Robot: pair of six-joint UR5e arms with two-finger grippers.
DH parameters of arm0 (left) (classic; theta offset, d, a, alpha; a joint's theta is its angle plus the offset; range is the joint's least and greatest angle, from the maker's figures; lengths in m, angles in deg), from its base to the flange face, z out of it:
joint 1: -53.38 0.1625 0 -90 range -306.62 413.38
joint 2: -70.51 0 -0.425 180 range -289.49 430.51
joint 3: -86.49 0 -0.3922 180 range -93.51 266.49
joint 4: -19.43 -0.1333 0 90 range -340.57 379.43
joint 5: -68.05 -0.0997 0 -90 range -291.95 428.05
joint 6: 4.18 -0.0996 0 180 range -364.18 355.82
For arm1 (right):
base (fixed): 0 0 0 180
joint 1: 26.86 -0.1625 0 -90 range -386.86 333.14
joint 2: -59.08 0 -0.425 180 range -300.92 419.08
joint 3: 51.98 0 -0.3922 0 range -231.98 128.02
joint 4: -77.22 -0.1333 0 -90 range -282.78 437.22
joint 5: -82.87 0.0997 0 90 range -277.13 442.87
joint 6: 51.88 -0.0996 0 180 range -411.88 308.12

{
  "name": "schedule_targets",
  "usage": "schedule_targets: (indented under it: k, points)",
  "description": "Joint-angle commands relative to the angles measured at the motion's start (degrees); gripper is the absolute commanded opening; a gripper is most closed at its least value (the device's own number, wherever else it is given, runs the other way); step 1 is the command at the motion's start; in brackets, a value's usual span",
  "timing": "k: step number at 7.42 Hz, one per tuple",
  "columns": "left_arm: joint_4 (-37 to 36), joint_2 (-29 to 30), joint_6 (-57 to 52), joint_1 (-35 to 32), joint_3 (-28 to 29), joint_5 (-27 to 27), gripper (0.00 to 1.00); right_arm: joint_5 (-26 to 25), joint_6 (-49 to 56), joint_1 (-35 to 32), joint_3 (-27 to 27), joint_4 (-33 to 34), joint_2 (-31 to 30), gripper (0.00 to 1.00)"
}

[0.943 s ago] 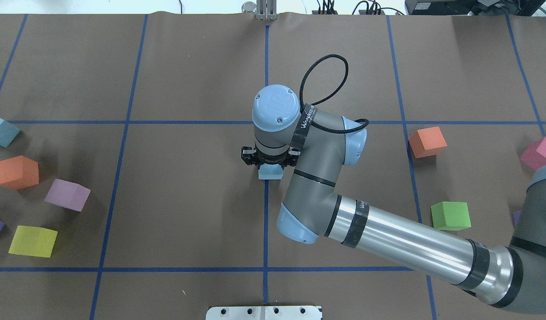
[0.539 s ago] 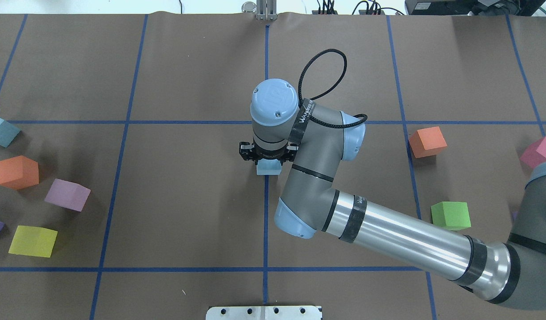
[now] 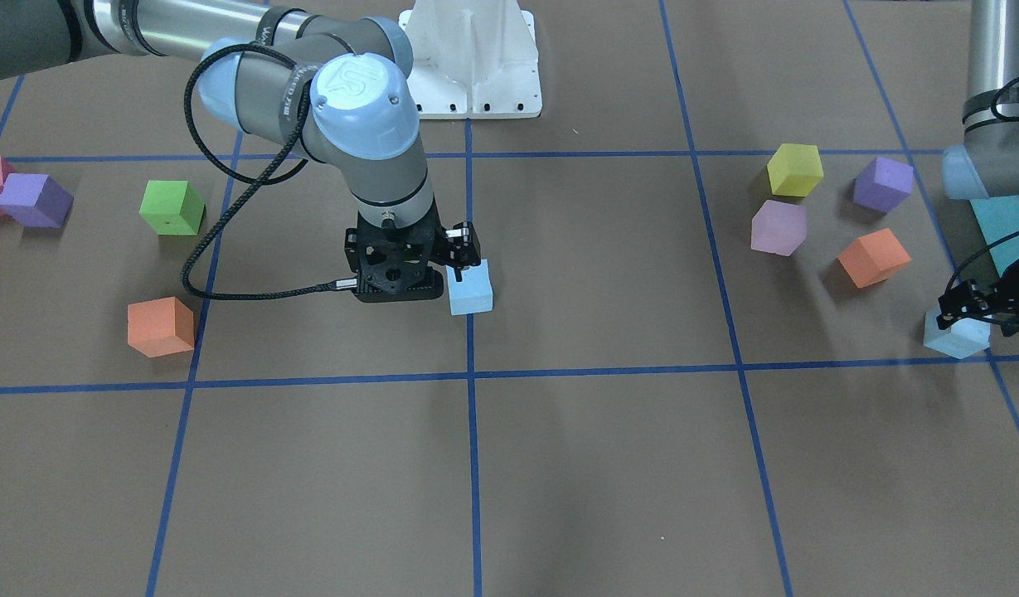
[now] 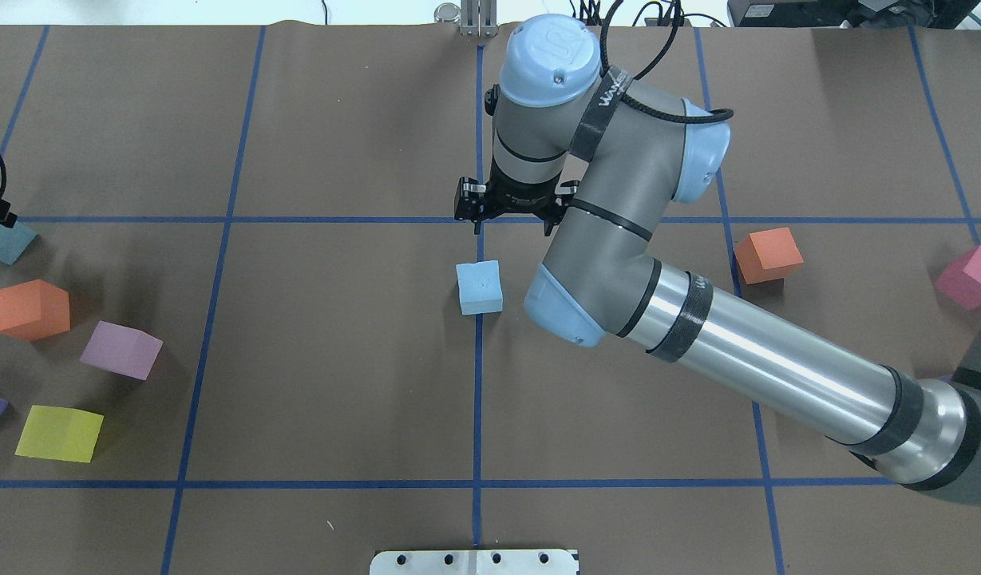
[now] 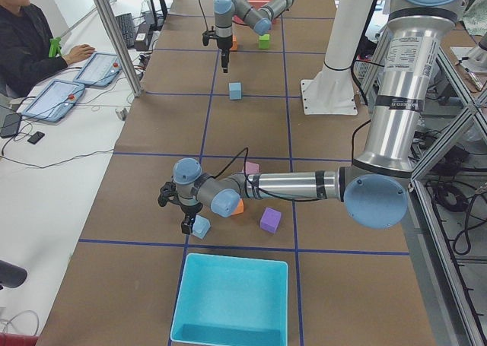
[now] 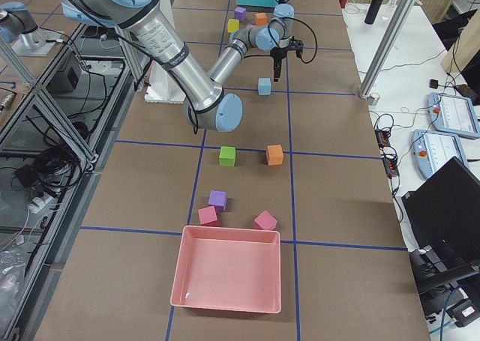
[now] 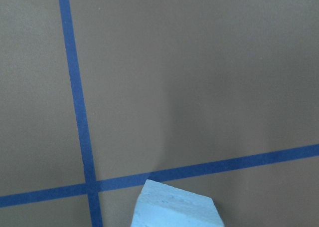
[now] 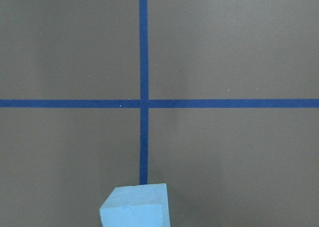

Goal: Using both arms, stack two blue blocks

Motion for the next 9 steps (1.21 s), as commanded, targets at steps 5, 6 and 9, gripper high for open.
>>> schedule_targets:
  k: [5,6,9]
  points:
    - [-0.24,0.55,-2.49,2.09,1.46,-1.25,0.66,3.60,5.78,-5.20,-4.92,0.98,-6.45,1.00]
    - [-0.25,0.64,-2.58,2.09,1.46,-1.25,0.56,3.79,6.31,-5.65,-5.19,0.98,-6.72,1.00]
    - [-2.60,3.43,-2.41,2.09,0.68,0.41,0.45,3.88,10.34,-7.58,-5.98,0.98,-9.61,1.00]
